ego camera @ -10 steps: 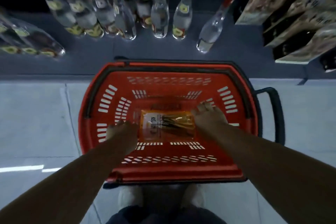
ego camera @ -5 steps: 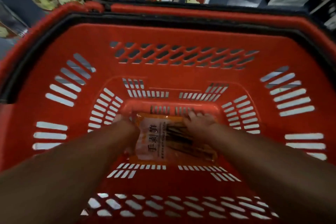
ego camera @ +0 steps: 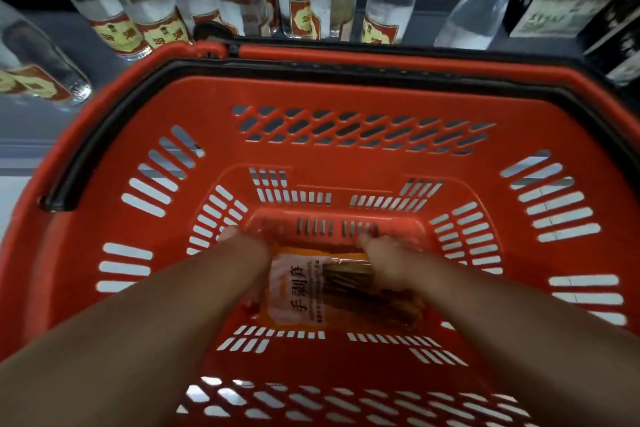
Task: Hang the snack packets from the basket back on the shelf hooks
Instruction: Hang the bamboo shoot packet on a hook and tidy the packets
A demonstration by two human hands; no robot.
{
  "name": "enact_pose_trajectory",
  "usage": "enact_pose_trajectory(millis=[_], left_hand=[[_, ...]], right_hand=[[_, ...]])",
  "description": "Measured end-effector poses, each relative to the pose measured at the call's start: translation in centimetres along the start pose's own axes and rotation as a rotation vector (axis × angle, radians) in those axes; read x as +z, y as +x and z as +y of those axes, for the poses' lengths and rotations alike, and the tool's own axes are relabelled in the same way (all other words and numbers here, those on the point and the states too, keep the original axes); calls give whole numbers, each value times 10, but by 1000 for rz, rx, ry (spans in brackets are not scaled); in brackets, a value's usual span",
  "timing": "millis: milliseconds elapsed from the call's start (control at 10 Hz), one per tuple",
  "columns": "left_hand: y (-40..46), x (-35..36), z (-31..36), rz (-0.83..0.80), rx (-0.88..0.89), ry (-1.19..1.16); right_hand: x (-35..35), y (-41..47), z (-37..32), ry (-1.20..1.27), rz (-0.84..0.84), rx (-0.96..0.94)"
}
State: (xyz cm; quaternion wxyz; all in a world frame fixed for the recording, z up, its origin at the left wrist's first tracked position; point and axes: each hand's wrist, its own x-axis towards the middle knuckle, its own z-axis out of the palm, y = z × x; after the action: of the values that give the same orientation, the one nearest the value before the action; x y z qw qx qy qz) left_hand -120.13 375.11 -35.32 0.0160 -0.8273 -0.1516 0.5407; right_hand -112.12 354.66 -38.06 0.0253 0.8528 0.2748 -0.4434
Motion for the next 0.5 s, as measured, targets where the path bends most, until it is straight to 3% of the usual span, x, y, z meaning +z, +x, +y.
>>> enact_pose_trajectory(millis=[100,200,300,400,500], left_hand=[[19,10,-9,-18,47,236],[7,-3,-13,7,60,111],[-5,-17,-26,121,173,-333],[-43,-32,-34,131,259,-1061],[-100,-52,-33,101,444,-1422]], right_hand=[[-9,-12,0,30,28,-53],[-23,-24,10,247,148,-76],[-40,-47,16,481,243,-60],[-59,-81,8,834,285,-69],[-92,-125,-12,1093,301,-105]])
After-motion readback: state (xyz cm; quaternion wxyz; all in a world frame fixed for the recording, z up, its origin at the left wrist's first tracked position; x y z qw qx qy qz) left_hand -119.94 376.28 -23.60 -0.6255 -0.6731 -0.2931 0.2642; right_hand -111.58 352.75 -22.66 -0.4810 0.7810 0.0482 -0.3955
